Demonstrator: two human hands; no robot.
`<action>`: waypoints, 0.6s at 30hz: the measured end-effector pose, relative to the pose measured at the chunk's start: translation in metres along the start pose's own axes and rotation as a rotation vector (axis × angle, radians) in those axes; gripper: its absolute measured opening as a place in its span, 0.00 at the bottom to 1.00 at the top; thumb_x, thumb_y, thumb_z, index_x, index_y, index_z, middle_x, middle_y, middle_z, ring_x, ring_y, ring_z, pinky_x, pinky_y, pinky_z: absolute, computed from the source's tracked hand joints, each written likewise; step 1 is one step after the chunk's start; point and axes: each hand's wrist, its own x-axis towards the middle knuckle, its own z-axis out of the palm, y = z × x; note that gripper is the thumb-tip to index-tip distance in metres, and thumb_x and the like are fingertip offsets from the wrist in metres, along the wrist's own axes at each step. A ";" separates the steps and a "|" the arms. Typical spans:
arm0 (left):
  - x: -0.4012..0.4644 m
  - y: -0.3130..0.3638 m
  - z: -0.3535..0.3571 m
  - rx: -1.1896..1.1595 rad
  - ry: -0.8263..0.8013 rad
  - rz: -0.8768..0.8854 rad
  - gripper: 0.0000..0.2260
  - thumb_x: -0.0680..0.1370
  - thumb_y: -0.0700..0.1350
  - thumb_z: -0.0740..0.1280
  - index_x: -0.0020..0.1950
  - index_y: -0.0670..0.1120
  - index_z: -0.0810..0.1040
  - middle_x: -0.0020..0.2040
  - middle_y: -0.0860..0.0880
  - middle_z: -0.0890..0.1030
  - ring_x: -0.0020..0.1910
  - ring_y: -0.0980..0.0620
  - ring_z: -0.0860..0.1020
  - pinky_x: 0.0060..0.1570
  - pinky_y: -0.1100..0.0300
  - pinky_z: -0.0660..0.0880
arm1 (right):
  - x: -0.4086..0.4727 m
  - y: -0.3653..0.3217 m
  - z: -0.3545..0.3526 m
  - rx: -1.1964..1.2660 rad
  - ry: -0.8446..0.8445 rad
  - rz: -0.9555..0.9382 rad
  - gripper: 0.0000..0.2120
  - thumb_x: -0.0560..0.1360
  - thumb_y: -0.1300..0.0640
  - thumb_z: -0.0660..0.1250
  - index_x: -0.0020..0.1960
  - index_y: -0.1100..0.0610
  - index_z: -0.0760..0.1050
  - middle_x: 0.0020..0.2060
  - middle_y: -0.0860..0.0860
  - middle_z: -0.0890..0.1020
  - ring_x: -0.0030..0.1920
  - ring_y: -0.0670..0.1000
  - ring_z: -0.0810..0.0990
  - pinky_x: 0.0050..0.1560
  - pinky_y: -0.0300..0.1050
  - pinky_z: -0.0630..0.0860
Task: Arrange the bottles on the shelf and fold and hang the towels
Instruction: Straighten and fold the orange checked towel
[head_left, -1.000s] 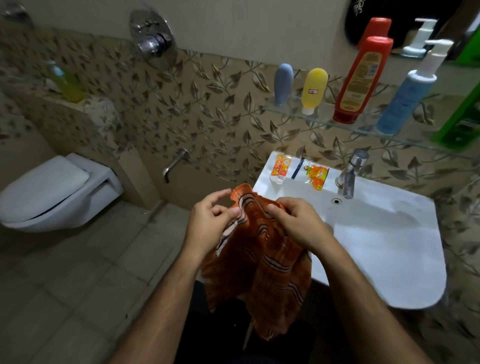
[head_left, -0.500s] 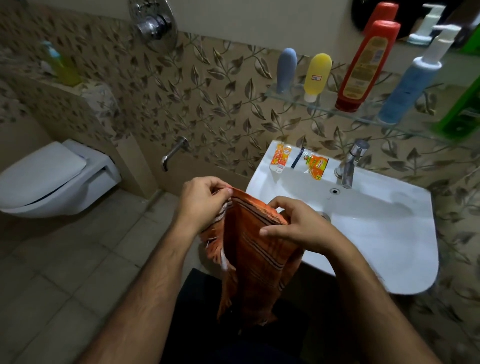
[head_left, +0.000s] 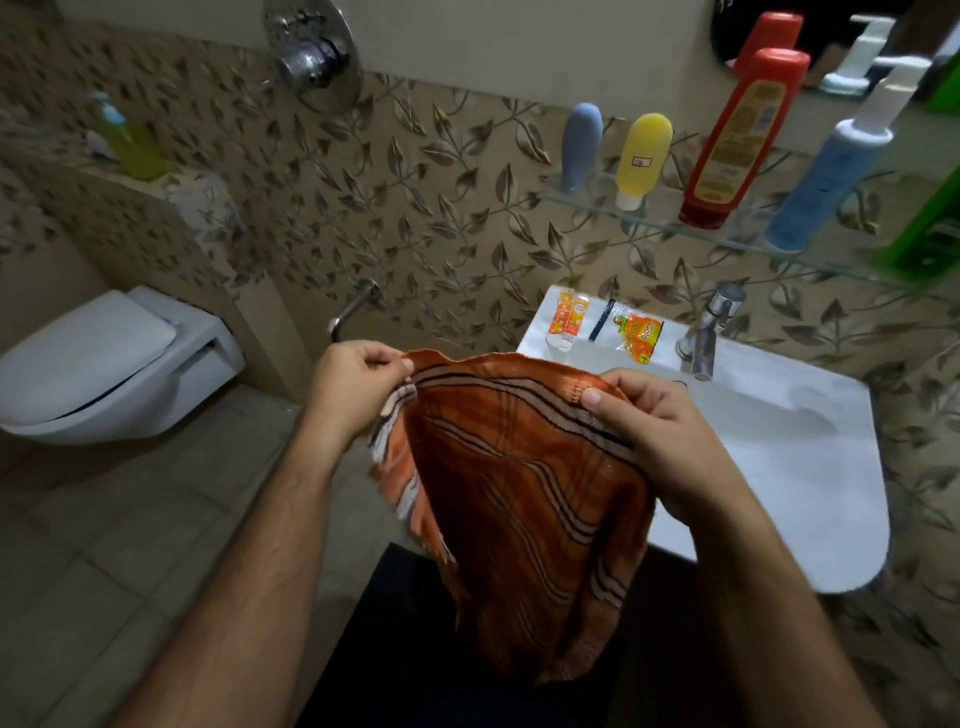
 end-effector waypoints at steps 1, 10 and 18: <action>-0.001 -0.008 0.004 -0.017 -0.018 -0.021 0.01 0.74 0.41 0.74 0.44 0.44 0.84 0.33 0.53 0.83 0.31 0.61 0.78 0.34 0.70 0.73 | 0.002 0.005 0.009 -0.002 0.043 -0.002 0.08 0.77 0.60 0.67 0.41 0.58 0.82 0.36 0.60 0.84 0.36 0.53 0.82 0.38 0.43 0.79; -0.009 -0.051 0.006 -0.217 -0.324 -0.013 0.21 0.76 0.40 0.71 0.68 0.47 0.74 0.27 0.56 0.80 0.28 0.64 0.77 0.33 0.69 0.72 | 0.025 0.023 0.070 -0.212 0.111 0.106 0.08 0.79 0.58 0.67 0.47 0.60 0.82 0.42 0.62 0.85 0.46 0.64 0.84 0.51 0.59 0.80; -0.009 -0.039 -0.011 -0.349 -0.736 0.232 0.22 0.77 0.40 0.69 0.68 0.60 0.75 0.39 0.55 0.79 0.42 0.59 0.78 0.48 0.66 0.75 | 0.035 0.025 0.103 -0.444 -0.105 0.123 0.07 0.79 0.61 0.66 0.52 0.62 0.82 0.48 0.60 0.85 0.51 0.58 0.83 0.54 0.49 0.78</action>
